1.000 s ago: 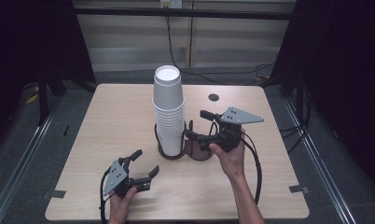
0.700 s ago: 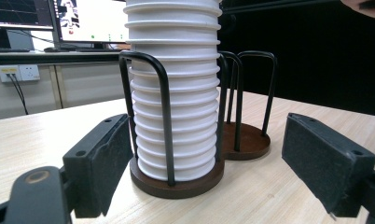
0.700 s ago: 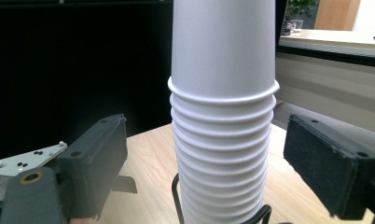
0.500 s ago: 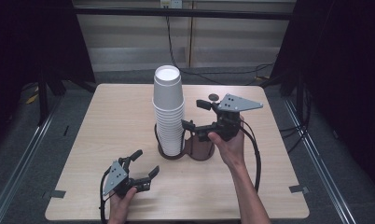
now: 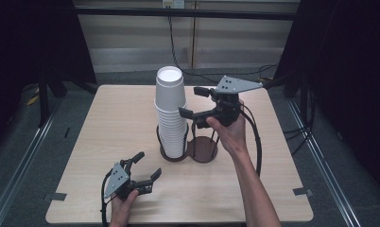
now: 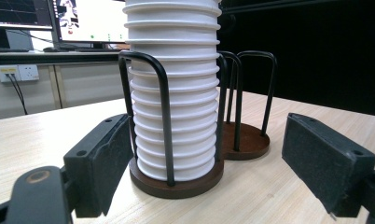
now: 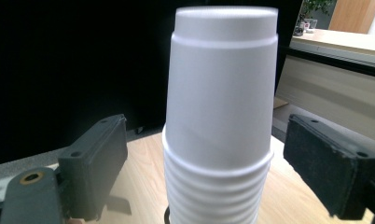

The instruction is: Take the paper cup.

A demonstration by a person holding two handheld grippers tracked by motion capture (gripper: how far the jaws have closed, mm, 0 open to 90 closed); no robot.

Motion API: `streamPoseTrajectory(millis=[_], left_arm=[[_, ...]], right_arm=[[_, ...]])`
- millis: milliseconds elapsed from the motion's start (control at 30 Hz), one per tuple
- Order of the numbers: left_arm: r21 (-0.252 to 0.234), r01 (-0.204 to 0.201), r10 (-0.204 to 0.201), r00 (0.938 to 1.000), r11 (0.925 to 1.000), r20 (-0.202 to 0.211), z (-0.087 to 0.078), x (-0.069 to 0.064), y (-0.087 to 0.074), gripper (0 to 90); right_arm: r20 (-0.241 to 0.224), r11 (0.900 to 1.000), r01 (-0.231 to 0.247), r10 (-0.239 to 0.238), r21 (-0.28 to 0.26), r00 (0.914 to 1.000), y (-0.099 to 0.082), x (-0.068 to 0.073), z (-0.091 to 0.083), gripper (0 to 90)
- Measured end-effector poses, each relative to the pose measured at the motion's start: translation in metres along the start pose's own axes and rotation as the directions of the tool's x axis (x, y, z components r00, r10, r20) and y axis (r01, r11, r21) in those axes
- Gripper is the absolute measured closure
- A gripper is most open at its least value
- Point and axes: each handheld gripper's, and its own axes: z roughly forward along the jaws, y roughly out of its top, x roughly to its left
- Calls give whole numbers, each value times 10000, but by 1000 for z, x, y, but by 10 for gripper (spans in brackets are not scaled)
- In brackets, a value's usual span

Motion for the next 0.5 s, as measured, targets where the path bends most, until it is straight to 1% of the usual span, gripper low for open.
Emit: streamPoseTrajectory(millis=[67,100,167,233,267,300,333,367,400,467,500], left_arm=[[0,-1,1,10000,10000,-1,0,0,0,159],[3,-4,4,10000,10000,-1,0,0,0,160],[2,21,-21,10000,10000,-2,0,0,0,160],[-19,162,-162,9998,9999,74,0,-1,0,160],[-3,41,-41,10000,10000,-2,0,0,0,160],[-9,-29,29,10000,10000,23,0,0,0,159],[-20,198,-198,9997,9998,105,1,-1,0,159],[-20,198,-198,9997,9998,105,1,-1,0,159],[-2,114,-114,9999,9999,31,0,-1,0,160],[-6,154,-154,9999,9999,65,0,-1,0,161],[-6,154,-154,9999,9999,65,0,-1,0,162]], right_arm=[[-8,10000,25,-25,59,10000,3,-1,2,130],[41,9996,25,-26,295,10000,8,-4,8,129],[9,9994,12,-12,357,10000,9,-5,10,129],[-38,9993,5,-3,386,10000,13,-6,16,131],[-38,9993,5,-3,386,10000,13,-6,16,131],[-36,9990,48,-46,455,10000,14,-6,19,130],[-82,9988,55,-51,492,10000,17,-7,25,131],[-82,9988,55,-51,492,10000,17,-7,25,131],[-84,9980,61,-56,624,9999,21,-8,30,131],[-74,9977,72,-67,672,10000,25,-9,36,132],[-74,9977,72,-67,672,10000,25,-9,36,132]])
